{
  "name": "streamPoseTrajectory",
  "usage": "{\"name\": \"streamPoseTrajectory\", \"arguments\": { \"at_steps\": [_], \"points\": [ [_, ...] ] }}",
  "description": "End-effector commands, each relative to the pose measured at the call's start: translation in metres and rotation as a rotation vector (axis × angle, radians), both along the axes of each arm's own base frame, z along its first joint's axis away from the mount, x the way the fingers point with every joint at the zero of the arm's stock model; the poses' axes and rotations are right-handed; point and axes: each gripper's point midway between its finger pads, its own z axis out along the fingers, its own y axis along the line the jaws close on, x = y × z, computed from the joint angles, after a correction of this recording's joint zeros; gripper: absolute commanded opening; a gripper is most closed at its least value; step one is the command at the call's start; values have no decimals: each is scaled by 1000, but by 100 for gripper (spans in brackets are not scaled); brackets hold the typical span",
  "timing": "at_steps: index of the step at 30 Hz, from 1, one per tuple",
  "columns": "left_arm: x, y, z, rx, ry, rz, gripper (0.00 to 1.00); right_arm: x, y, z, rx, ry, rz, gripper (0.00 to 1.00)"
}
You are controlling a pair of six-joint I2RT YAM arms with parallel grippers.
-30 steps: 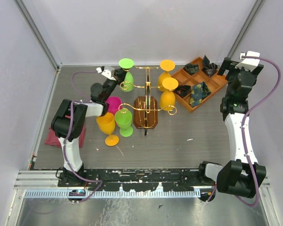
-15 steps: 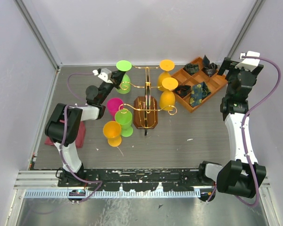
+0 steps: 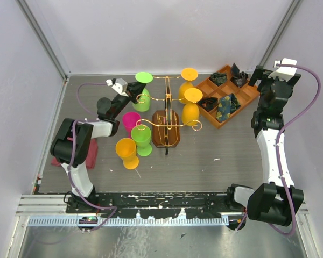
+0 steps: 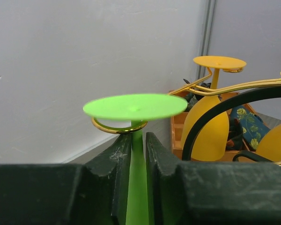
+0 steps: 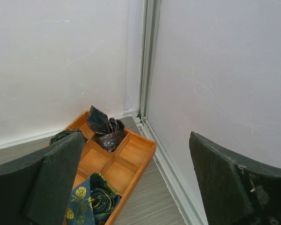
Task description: Place the wine glass upside down on the wine glass rack
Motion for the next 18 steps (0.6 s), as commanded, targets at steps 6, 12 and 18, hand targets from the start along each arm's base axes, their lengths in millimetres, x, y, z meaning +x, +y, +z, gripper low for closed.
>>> {"name": "streamPoseTrajectory", "arguments": {
  "at_steps": [6,12,18],
  "points": [
    [-10,-4,26,-19,-85,-21,46,-7,3,21,-6,-60,8,100],
    [-20,8,24,-11,-82,22,53,-6,5,22,6,-55,19,100],
    [-29,20,18,-7,-63,54,55,-3,8,21,16,-54,34,100]
  ]
}}
